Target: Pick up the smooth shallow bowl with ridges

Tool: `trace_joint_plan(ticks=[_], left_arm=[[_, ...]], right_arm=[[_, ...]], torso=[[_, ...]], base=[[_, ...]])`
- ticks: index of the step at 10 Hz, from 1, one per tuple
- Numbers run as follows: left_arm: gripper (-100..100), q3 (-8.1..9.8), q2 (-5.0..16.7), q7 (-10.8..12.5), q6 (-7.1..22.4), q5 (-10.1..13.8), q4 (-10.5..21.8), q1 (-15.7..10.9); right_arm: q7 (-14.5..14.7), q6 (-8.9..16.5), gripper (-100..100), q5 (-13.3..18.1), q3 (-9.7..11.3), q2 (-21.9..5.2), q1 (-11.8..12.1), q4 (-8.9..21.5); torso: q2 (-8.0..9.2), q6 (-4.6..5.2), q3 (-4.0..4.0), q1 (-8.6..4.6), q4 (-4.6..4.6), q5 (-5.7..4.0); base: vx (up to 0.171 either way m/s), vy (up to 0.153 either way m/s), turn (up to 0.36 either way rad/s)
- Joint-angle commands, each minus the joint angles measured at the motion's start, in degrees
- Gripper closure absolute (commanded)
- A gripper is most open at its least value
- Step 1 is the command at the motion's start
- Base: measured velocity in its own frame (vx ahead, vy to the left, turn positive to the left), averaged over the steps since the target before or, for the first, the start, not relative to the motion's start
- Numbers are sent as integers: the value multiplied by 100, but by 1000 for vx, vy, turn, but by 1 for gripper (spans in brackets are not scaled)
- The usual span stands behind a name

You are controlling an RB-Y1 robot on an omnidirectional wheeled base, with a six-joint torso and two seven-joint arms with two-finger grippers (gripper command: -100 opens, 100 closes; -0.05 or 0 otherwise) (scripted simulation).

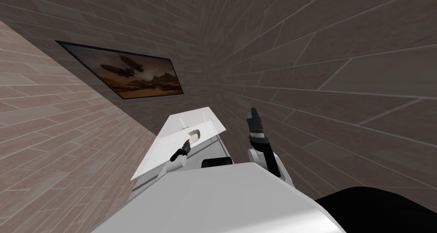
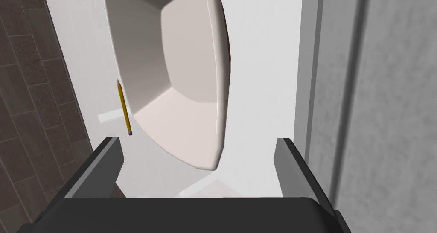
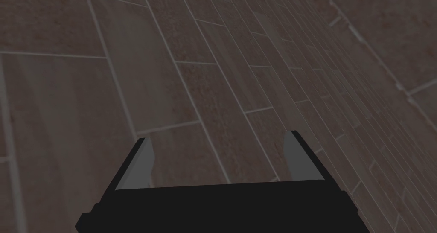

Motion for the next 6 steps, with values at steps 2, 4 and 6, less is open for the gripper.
trace_joint_plan(ticks=[2,4,6], left_arm=[[-100,-1,-305,21,222,-33,116,-11],[0,6,-224,23,175,-10,178,-72],[-100,4,-236,26,-14,-32,447,-173]], right_arm=[[0,0,0,0,0,0,0,0],[0,0,0,0,0,0,0,0],[0,0,0,0,0,0,-1,0]], torso=[[-11,0,-6,5,-2,2],[12,-1,6,14,2,3],[25,-1,14,19,5,4]], base=[[113,-15,4],[23,-3,0],[31,12,8]])
